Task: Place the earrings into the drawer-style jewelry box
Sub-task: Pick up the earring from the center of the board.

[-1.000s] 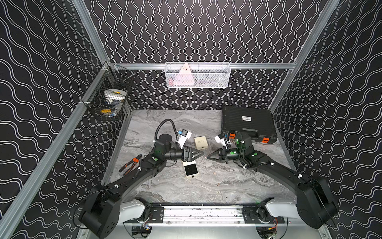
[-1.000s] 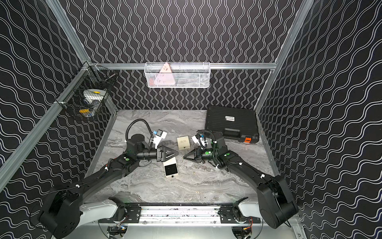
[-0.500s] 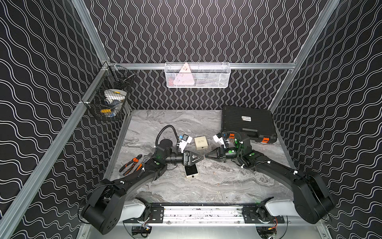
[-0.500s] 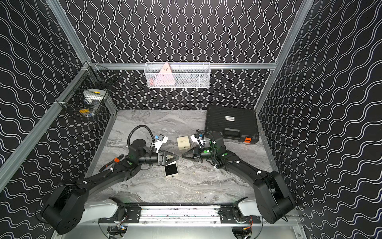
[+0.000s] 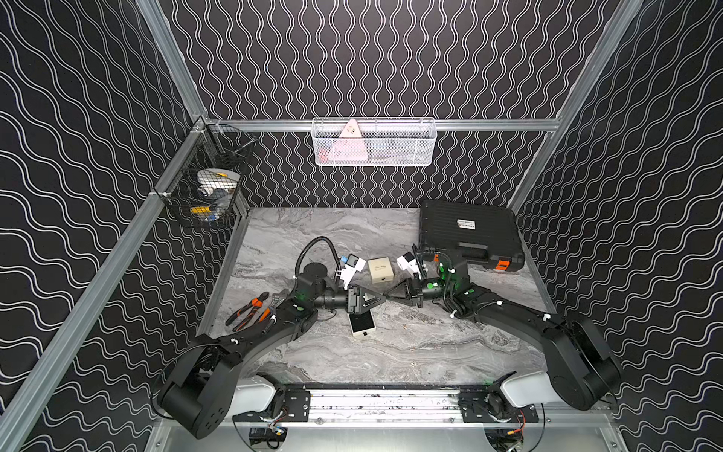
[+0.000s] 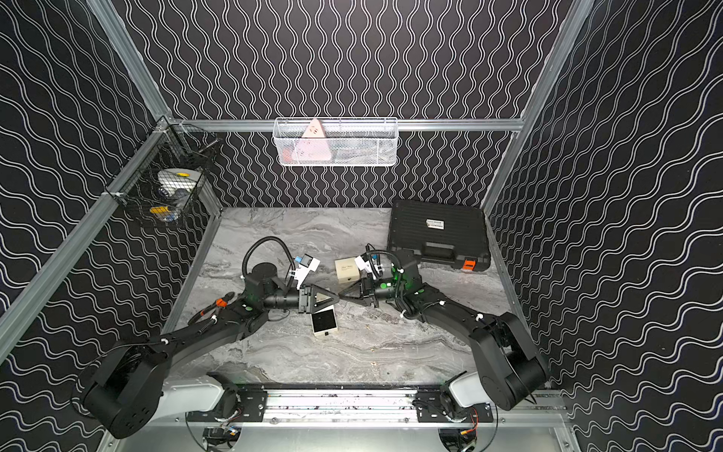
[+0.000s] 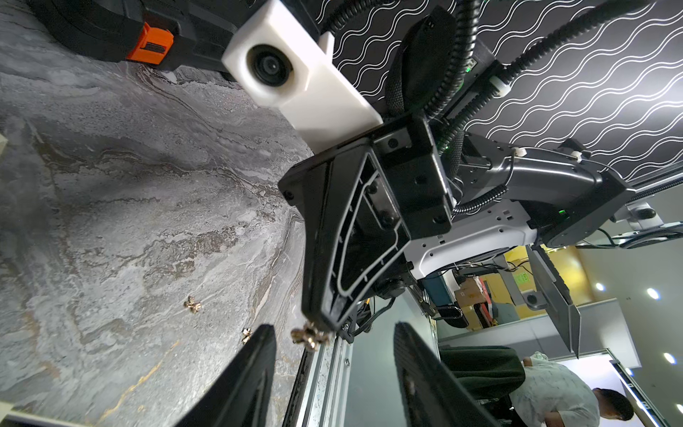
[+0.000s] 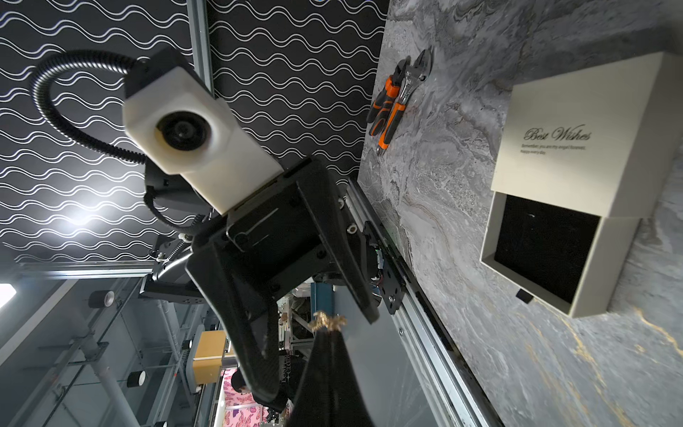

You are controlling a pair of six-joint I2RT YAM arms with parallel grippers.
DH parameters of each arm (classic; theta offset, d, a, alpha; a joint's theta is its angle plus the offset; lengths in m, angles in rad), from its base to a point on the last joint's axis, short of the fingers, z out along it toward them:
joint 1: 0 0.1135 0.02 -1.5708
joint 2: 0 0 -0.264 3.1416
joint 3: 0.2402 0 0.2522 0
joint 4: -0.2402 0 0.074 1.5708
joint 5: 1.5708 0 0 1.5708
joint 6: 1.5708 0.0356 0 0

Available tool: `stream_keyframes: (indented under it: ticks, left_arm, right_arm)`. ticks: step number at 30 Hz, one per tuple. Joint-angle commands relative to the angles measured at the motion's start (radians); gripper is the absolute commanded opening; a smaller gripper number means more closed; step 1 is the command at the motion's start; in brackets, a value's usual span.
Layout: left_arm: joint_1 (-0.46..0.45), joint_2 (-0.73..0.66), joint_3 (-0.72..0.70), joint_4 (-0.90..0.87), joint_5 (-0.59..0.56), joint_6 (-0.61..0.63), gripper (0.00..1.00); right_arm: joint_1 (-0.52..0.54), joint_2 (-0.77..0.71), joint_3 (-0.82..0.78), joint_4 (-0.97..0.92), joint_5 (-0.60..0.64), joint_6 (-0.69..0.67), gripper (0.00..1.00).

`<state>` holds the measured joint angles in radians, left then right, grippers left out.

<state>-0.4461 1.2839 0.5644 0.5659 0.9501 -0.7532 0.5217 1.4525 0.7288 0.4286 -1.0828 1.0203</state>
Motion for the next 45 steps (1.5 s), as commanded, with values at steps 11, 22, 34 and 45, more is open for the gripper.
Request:
stream_keyframes:
  ticks: [11, 22, 34, 45]
  left_arm:
    - [0.0, -0.019, 0.014, -0.022, 0.026, 0.057, 0.38]
    - [0.0, 0.005, 0.054, -0.114, 0.026, 0.087, 0.18]
    - [0.001, -0.013, 0.085, -0.278, -0.008, 0.15, 0.0]
    - [-0.003, -0.014, 0.217, -0.85, -0.263, 0.387, 0.0]
  right_arm:
    - [0.012, 0.015, -0.004, 0.068, -0.006, 0.032, 0.0]
    - [0.021, 0.028, 0.002, 0.044, -0.003, 0.012, 0.0]
    - [0.021, 0.037, 0.003, 0.028, -0.002, 0.005, 0.24]
    - [-0.028, -0.076, 0.022, -0.471, 0.168, -0.349, 0.67]
